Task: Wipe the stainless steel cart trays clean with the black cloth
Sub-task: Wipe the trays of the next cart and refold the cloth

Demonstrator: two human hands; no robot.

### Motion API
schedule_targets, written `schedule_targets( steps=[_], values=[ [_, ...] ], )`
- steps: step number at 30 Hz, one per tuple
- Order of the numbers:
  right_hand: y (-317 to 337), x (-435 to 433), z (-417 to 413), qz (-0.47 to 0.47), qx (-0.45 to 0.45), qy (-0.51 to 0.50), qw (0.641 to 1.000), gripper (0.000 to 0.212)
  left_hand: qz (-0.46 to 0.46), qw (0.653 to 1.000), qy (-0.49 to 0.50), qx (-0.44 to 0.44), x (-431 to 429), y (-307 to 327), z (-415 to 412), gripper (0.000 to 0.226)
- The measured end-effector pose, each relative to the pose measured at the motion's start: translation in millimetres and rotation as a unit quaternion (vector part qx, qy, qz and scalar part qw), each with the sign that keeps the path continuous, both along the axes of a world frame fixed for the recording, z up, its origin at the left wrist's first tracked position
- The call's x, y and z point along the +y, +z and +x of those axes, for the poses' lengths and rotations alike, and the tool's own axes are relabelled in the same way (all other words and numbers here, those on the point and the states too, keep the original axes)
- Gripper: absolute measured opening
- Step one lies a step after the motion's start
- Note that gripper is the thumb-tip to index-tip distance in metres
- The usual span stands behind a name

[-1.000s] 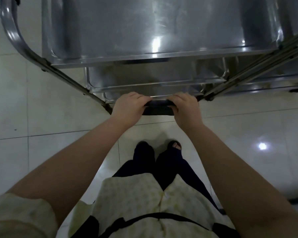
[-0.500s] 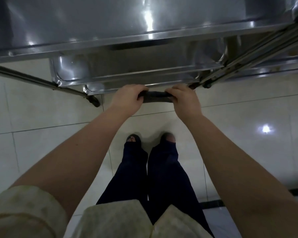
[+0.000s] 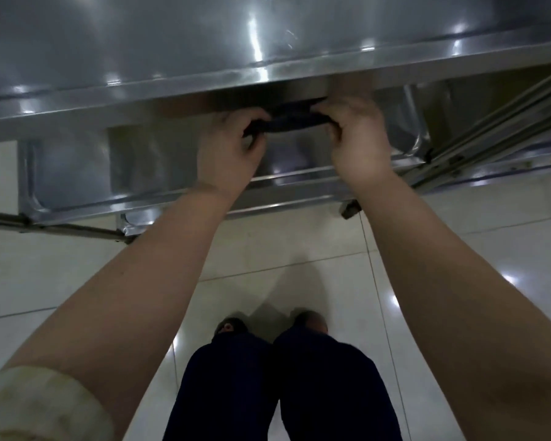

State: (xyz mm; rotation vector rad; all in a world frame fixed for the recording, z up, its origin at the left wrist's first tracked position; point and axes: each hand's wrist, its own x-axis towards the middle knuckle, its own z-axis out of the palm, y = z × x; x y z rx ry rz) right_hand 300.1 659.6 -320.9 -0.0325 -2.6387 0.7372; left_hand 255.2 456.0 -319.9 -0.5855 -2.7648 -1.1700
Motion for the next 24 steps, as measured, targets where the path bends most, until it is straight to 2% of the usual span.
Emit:
schedule_targets(
  steps=[1, 3, 4, 5, 9, 11, 15, 17, 20, 24],
  values=[
    [-26.6, 2.7, 1.2, 0.012, -0.023, 0.003, 1.0, 0.036, -0.001, 0.999, -0.019, -0.028, 3.0, -22.6, 0.1, 0.032],
    [-76.9, 0.4, 11.5, 0.043, -0.143, -0.009, 0.989, 0.039, -0.034, 0.994, -0.057, -0.089, 6.4, -63.2, 3.8, 0.038],
    [-96.4, -2.6, 19.2, 0.065, -0.198, -0.015, 0.978, 0.043, -0.049, 0.992, -0.063, -0.096, 6.2, -78.3, 4.4, 0.041],
    [-111.2, -5.5, 26.5, 0.08, -0.214, -0.017, 0.973, 0.047, -0.056, 0.993, -0.061, -0.089, 5.1, -88.7, 3.9, 0.044],
    [-117.9, -9.8, 10.6, 0.023, -0.123, -0.014, 0.992, 0.047, -0.043, 0.994, -0.021, -0.1, -3.4, -105.8, -28.8, 0.047],
    [-111.3, -10.2, -20.1, 0.021, -0.158, -0.008, 0.987, 0.048, -0.093, 0.992, -0.029, -0.075, -4.5, -113.6, -55.6, 0.048],
    [-118.5, -24.7, -64.5, 0.139, -0.283, -0.002, 0.949, 0.062, -0.235, 0.971, -0.041, 0.001, 5.6, -131.5, -96.0, 0.048],
    [-130.9, -32.0, -66.9, 0.18, -0.292, 0.001, 0.939, 0.067, -0.259, 0.965, -0.032, 0.034, 12.3, -141.0, -110.5, 0.049],
    [-141.6, -24.1, -60.0, 0.181, -0.287, -0.022, 0.941, 0.069, -0.29, 0.956, -0.027, 0.03, 20.2, -147.5, -126.1, 0.053],
    [-140.3, 41.4, -55.6, 0.167, -0.303, -0.066, 0.936, 0.071, -0.36, 0.932, -0.037, 0.018, 20.2, -150.9, -137.1, 0.06]
  ],
)
